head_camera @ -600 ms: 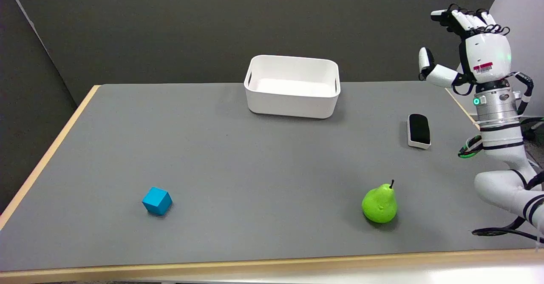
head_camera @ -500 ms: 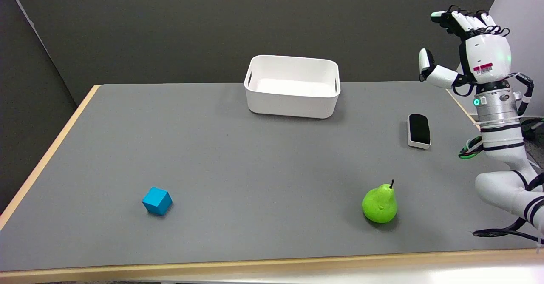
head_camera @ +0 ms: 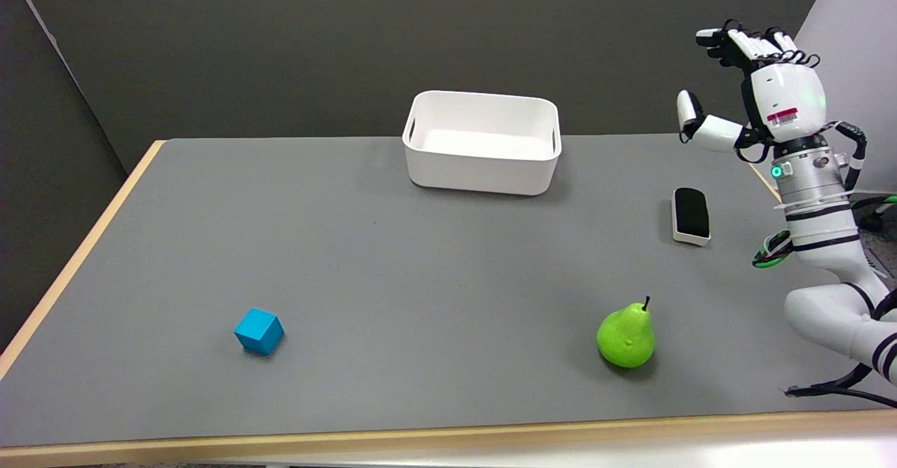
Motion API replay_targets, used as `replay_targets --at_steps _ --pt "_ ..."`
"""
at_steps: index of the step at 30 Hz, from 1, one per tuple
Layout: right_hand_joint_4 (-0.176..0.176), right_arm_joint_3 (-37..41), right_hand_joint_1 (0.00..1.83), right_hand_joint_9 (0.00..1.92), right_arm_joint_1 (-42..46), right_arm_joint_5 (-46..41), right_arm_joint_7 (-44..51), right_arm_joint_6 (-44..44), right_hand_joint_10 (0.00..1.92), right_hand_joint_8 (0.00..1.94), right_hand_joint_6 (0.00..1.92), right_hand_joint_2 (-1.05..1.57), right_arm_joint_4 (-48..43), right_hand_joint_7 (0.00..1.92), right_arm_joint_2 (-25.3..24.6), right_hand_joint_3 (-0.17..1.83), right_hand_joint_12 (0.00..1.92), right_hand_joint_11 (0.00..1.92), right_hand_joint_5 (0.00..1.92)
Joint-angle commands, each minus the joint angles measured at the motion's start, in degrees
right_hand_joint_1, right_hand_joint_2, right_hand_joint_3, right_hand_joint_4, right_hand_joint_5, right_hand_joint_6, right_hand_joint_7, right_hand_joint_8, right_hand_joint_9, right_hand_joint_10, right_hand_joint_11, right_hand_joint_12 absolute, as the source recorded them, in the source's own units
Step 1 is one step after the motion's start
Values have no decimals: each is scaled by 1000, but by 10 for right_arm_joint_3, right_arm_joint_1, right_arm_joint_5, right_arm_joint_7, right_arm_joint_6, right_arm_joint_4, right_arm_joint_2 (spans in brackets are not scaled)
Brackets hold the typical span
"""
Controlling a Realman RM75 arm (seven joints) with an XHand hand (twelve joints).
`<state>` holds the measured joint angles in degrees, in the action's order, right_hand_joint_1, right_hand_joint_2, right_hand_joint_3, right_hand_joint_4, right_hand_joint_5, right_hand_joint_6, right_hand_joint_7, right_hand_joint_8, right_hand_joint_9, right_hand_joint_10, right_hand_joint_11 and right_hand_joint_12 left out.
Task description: Pick up the blackboard eraser.
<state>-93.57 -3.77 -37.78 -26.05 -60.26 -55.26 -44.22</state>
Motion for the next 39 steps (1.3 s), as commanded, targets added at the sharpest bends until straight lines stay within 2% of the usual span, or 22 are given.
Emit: replay_targets --at_steps 1,6,11,17,29,33,35,39 --pt "-15 70 498 425 107 -263 411 181 1068 583 554 692 -190 518 -46 838 1395 194 310" --pt "-65 42 519 424 116 -435 592 159 1126 613 557 687 -244 510 -64 830 1445 215 307" --pt "-116 -23 525 389 120 -542 742 46 1139 607 542 684 -309 475 -81 816 1448 204 285" --pt "-170 -111 516 340 117 -612 808 -84 1106 582 504 679 -359 427 -102 813 1438 189 239" --pt "-176 -158 497 258 93 -662 842 -127 1026 560 450 675 -300 356 -220 798 1428 178 179" --pt "-176 -170 489 234 69 -688 842 -129 997 553 436 674 -281 334 -225 794 1425 176 165" --pt "-176 -170 443 244 58 -699 842 -129 929 574 458 637 -281 307 -222 885 1414 173 144" --pt "-176 -166 431 224 27 -708 871 -118 902 570 454 630 -292 282 -207 894 1410 172 132"
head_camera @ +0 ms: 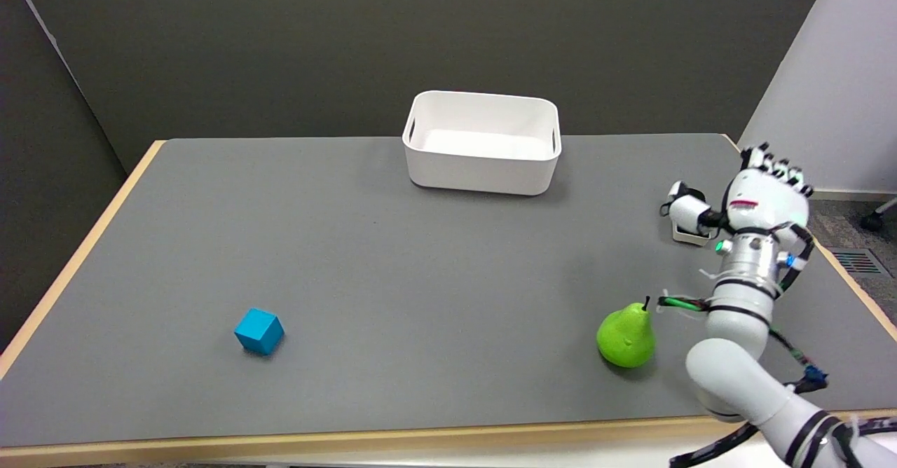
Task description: Pick up the blackboard eraser.
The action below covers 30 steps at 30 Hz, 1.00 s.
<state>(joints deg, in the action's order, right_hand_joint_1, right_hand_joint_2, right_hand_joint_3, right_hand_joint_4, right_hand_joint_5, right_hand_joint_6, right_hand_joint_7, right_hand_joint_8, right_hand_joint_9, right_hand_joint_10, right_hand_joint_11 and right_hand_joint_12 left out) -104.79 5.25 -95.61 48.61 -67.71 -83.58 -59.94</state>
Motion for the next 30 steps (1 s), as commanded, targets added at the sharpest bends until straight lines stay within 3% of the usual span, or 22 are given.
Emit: replay_targets --at_steps 1,3,14,30 --pt "-176 -54 438 218 -75 -144 135 -39 909 565 449 636 -11 281 -41 877 1412 172 133" --pt "-176 -55 475 195 -96 -178 140 -38 957 538 420 671 -8 289 -27 785 1425 175 143" --pt "-176 -81 464 182 -193 -344 156 -66 950 540 411 668 81 280 10 782 1440 184 135" --pt "-176 -102 442 175 -212 -401 156 -76 940 530 403 665 115 272 8 776 1454 198 129"
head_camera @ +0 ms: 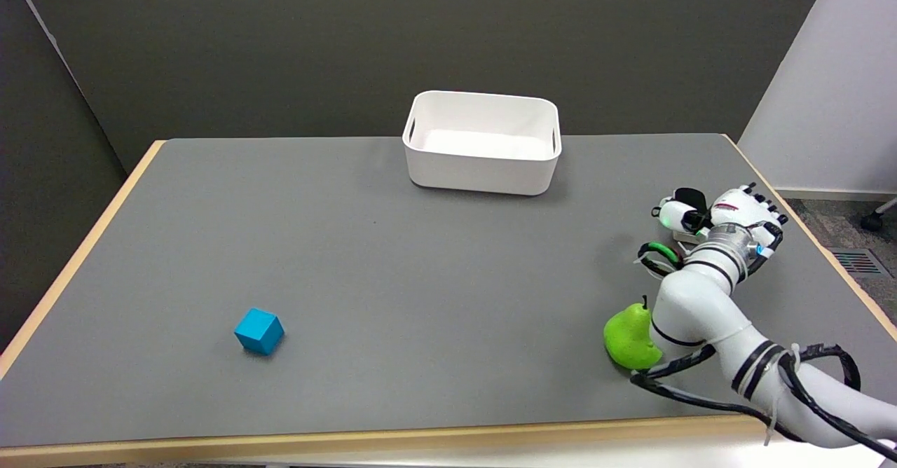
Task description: Pick up the blackboard eraser.
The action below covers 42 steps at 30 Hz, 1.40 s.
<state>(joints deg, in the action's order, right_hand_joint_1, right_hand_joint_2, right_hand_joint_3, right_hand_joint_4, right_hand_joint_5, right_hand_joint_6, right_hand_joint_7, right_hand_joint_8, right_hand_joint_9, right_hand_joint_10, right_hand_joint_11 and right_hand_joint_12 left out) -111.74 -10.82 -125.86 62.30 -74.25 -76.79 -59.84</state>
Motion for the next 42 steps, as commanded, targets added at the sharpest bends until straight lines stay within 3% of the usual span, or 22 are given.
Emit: replay_targets --at_steps 1,15,42 --pt "-176 -38 440 174 -56 -98 19 -6 939 527 403 664 47 269 7 776 1455 198 128" --pt "-176 -72 422 159 -116 -90 19 62 924 508 397 662 80 250 7 769 1457 200 119" --pt "-176 -67 436 150 -92 -113 15 59 918 491 396 659 94 242 10 772 1464 206 119"
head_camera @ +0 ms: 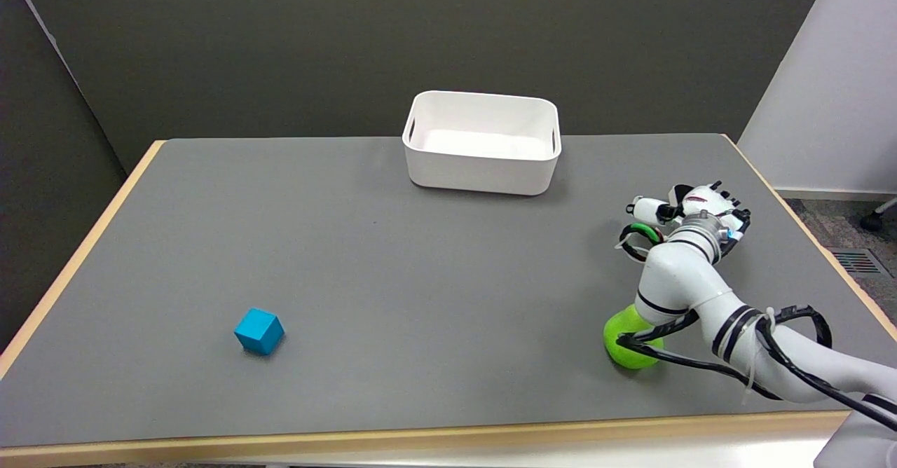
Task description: Pick up the blackboard eraser.
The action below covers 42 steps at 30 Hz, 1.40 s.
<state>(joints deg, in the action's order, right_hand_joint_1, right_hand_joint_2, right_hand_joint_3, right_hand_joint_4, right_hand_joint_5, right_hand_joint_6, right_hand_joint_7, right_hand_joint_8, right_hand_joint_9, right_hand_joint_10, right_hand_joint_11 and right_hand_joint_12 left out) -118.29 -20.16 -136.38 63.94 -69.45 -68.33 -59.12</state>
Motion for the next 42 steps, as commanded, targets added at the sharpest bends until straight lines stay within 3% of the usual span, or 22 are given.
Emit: replay_targets --at_steps 1,16,18,21,25,42 --pt "-176 5 442 150 2 10 -6 20 918 490 396 659 22 242 6 774 1463 206 119" --pt "-176 0 492 156 -4 17 -1 15 915 484 401 664 -4 248 14 789 1464 209 127" --pt "-176 -2 515 190 -4 23 -1 16 871 536 438 637 -3 252 14 897 1467 215 113" --pt "-176 -4 696 284 0 37 -1 16 1005 598 446 730 -2 376 14 854 1565 308 156" --pt "-176 -2 774 390 6 50 -2 16 1112 718 501 766 -7 459 14 888 1678 443 182" --pt "-176 0 688 317 6 42 -3 21 1041 663 450 683 -6 352 12 880 1672 407 146"
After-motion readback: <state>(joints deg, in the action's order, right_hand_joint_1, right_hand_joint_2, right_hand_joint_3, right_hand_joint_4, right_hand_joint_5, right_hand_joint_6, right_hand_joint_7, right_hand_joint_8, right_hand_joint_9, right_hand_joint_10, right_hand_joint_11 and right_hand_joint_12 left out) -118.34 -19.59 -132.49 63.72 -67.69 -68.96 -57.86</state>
